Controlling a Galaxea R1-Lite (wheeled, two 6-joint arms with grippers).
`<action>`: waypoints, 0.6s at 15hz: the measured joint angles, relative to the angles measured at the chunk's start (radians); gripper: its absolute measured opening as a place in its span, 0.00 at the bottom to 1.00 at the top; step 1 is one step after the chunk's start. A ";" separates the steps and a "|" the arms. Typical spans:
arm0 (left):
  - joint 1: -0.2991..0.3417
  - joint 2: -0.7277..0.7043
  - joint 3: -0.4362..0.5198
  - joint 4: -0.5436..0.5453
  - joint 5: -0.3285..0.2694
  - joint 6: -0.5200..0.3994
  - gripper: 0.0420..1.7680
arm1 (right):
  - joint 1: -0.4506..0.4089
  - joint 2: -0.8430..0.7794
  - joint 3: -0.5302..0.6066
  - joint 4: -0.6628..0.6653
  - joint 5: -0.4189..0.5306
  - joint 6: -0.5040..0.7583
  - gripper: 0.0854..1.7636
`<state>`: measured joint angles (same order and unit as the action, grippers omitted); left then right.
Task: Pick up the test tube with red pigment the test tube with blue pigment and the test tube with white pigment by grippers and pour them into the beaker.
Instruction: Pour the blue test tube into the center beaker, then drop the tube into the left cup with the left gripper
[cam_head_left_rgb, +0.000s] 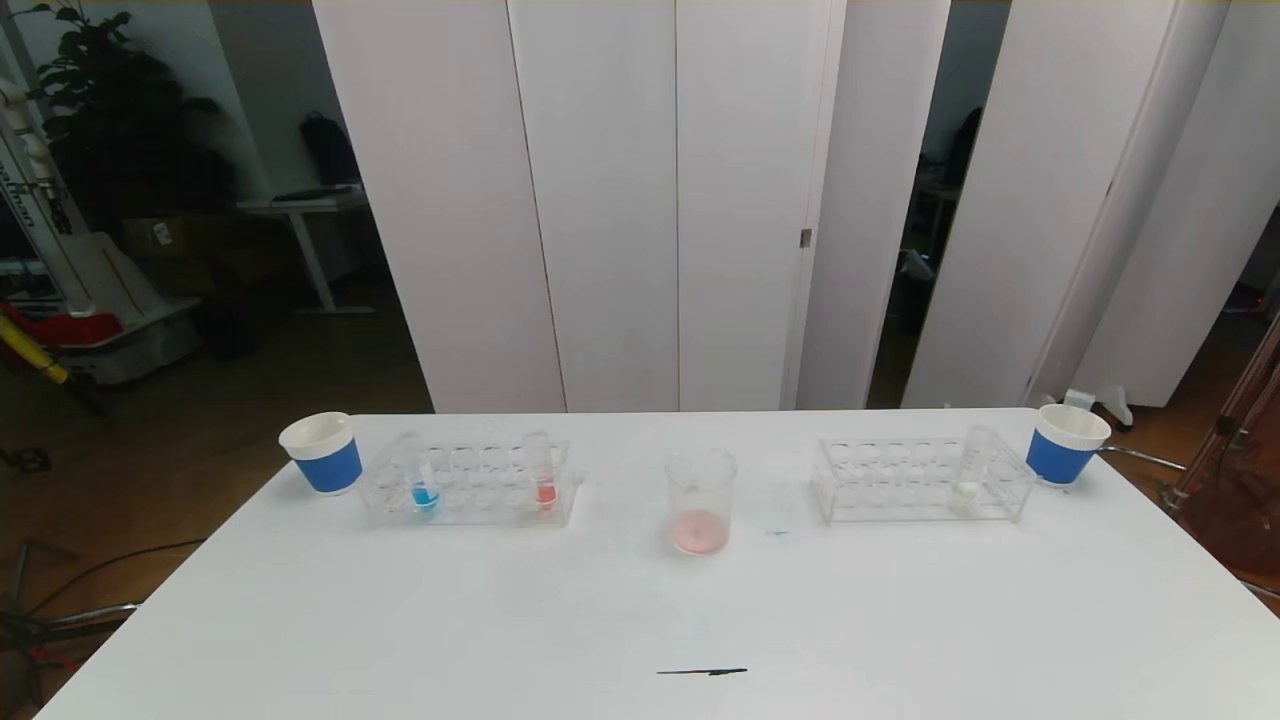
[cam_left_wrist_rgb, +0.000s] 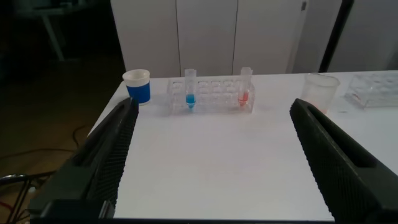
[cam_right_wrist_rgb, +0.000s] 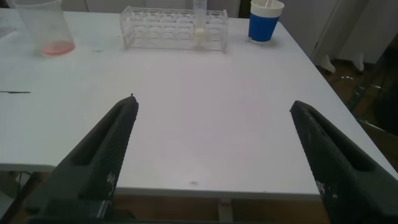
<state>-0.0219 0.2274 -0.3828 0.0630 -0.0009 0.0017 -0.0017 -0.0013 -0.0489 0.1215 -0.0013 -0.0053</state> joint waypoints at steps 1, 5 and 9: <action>-0.008 0.064 -0.050 -0.015 0.002 -0.002 0.99 | 0.000 0.000 0.000 0.000 0.000 0.000 0.99; -0.012 0.359 -0.165 -0.206 0.015 -0.010 0.99 | 0.000 0.000 0.000 0.000 0.000 0.000 0.99; 0.026 0.667 -0.216 -0.427 0.022 -0.017 0.99 | 0.000 0.000 0.000 0.000 0.000 0.000 0.99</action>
<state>0.0038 0.8947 -0.5983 -0.3645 0.0211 -0.0149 -0.0017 -0.0013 -0.0489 0.1215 -0.0013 -0.0051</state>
